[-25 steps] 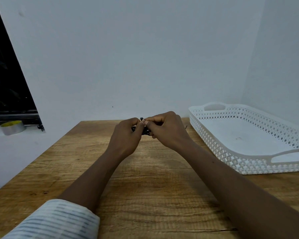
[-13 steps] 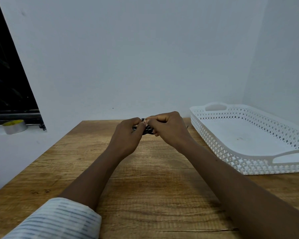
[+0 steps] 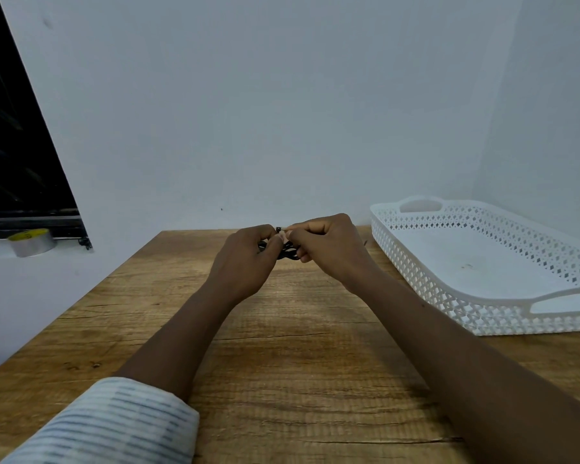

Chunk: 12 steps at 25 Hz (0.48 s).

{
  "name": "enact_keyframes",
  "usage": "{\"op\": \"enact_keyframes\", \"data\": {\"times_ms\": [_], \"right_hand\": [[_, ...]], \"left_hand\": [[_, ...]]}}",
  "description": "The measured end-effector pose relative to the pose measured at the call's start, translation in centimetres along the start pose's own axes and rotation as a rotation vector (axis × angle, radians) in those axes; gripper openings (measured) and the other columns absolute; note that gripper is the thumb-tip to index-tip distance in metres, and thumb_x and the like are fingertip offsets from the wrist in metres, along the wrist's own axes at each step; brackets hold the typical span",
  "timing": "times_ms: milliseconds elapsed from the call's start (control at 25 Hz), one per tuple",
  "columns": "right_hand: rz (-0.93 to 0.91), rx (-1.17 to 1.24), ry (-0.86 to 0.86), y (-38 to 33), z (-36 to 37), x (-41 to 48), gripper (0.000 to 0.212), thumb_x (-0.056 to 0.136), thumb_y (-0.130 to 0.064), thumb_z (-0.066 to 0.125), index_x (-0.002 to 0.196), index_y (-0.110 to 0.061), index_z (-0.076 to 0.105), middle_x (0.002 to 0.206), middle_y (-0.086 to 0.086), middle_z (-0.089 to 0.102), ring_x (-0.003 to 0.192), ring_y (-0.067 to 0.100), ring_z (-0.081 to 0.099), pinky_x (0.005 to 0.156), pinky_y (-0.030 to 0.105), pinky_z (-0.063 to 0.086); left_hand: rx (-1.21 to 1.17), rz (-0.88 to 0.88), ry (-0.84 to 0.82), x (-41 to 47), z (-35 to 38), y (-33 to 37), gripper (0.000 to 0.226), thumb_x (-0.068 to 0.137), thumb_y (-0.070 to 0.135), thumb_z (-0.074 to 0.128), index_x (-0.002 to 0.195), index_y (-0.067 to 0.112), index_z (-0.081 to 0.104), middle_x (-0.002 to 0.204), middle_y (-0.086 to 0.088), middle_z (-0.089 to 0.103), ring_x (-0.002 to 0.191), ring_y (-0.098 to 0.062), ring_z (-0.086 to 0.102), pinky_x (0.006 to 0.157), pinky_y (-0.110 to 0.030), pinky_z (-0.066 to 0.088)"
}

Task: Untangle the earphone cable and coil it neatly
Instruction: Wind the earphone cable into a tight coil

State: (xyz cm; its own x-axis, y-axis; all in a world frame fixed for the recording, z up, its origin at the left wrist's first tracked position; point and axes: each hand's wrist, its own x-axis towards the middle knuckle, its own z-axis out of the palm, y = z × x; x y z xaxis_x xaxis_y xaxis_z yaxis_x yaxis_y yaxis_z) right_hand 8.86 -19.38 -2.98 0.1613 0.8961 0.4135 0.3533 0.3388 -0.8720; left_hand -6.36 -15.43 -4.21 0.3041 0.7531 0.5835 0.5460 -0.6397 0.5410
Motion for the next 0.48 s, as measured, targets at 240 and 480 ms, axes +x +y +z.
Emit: {"op": "enact_keyframes", "data": {"times_ms": [240, 480], "right_hand": [[0.000, 0.028, 0.008, 0.14, 0.03, 0.12, 0.013, 0.085, -0.014, 0.067, 0.082, -0.013, 0.080, 0.078, -0.001, 0.077, 0.059, 0.009, 0.067, 0.060, 0.022, 0.055], [-0.004, 0.011, -0.002, 0.00, 0.02, 0.02, 0.013, 0.085, -0.014, 0.067, 0.085, -0.013, 0.080, 0.078, 0.006, 0.077, 0.059, 0.009, 0.066, 0.057, 0.019, 0.052]], "left_hand": [[-0.029, 0.007, -0.008, 0.06, 0.03, -0.29, 0.035, 0.098, 0.023, 0.050, 0.064, 0.014, 0.053, 0.053, 0.005, 0.046, 0.051, -0.011, 0.041, 0.055, -0.030, 0.032], [-0.034, 0.010, -0.031, 0.08, -0.01, -0.40, 0.038, 0.097, 0.023, 0.051, 0.060, 0.019, 0.050, 0.054, 0.006, 0.046, 0.052, -0.014, 0.041, 0.058, -0.031, 0.034]]}}
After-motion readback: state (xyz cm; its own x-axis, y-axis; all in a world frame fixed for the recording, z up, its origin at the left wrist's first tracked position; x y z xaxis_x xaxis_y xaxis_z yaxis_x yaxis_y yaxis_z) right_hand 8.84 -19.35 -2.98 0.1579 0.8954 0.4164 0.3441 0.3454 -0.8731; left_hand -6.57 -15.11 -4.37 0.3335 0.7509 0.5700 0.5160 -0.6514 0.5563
